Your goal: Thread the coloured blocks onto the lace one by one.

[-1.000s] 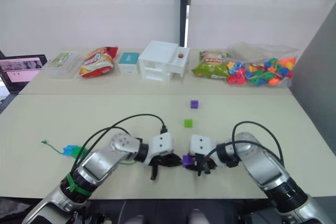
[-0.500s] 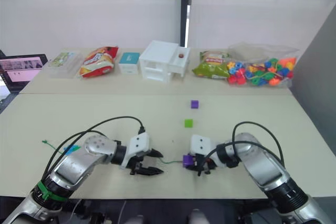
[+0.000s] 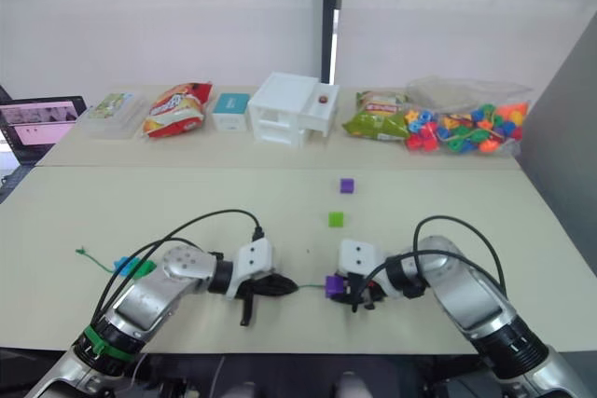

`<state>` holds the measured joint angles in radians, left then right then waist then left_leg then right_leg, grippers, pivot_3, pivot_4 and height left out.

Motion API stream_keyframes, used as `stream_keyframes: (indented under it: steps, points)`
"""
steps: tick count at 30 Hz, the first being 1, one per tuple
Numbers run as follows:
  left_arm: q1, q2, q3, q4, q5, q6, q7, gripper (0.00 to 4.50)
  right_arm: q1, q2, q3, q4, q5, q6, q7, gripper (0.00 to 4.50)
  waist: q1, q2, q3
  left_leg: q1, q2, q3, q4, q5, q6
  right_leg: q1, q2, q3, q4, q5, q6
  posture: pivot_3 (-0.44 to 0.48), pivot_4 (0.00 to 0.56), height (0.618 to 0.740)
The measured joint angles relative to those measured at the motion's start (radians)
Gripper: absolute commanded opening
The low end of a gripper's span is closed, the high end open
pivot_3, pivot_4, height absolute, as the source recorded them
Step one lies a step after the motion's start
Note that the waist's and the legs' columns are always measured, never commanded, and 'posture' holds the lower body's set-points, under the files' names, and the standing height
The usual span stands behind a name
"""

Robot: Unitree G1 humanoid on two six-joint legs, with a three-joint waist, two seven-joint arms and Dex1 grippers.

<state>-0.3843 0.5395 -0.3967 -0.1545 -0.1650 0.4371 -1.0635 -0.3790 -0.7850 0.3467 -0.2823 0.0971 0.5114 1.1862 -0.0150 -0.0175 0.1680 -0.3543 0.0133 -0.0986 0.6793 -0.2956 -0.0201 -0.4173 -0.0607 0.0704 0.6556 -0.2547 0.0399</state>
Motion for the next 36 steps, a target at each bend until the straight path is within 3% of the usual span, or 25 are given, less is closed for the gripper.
stream_keyframes:
  steps: [14,19,30,32,33,36]
  points:
    - [-0.063,-0.133,-0.067,0.048,0.022,0.008,0.017,0.04,0.003,-0.002,-0.001,-0.010,0.004,0.020,-0.009,1.19,0.000,0.000,0.000,0.000,0.000,0.000,0.000,0.000,0.000,0.000,0.000,0.000,0.000,0.000,0.000,0.000,0.150,0.740]
    - [-0.082,-0.138,-0.075,0.062,0.037,0.024,0.025,0.04,0.005,-0.003,-0.002,-0.016,0.004,0.023,-0.012,1.19,0.000,0.000,0.000,0.000,0.000,0.000,0.000,0.000,0.000,0.000,0.000,0.000,0.000,0.000,0.000,0.000,0.150,0.740]
    - [-0.089,-0.111,-0.034,0.010,0.001,0.070,0.004,3.42,0.026,0.000,-0.014,-0.044,0.025,0.054,-0.033,1.19,0.000,0.000,0.000,0.000,0.000,0.000,0.000,0.000,0.000,0.000,0.000,0.000,0.000,0.000,0.000,0.000,0.150,0.740]
    - [-0.089,-0.100,-0.031,-0.001,-0.004,0.071,-0.005,4.12,0.042,0.002,-0.021,-0.054,0.040,0.061,-0.041,2.25,0.000,0.000,0.000,0.000,0.000,0.000,0.000,0.000,0.000,0.000,0.000,0.000,0.000,0.000,0.000,0.000,0.150,0.740]
    - [-0.089,-0.099,-0.032,-0.003,-0.005,0.071,-0.010,4.43,0.051,0.002,-0.025,-0.064,0.044,0.061,-0.045,2.52,0.000,0.000,0.000,0.000,0.000,0.000,0.000,0.000,0.000,0.000,0.000,0.000,0.000,0.000,0.000,0.000,0.150,0.740]
    - [-0.099,-0.107,-0.038,0.003,-0.001,0.066,-0.010,4.50,0.081,-0.004,-0.062,-0.096,0.066,0.061,-0.059,3.64,0.001,0.000,0.000,-0.001,0.000,0.000,0.000,0.000,0.000,-0.001,0.000,0.000,0.000,0.000,0.000,0.000,0.150,0.740]
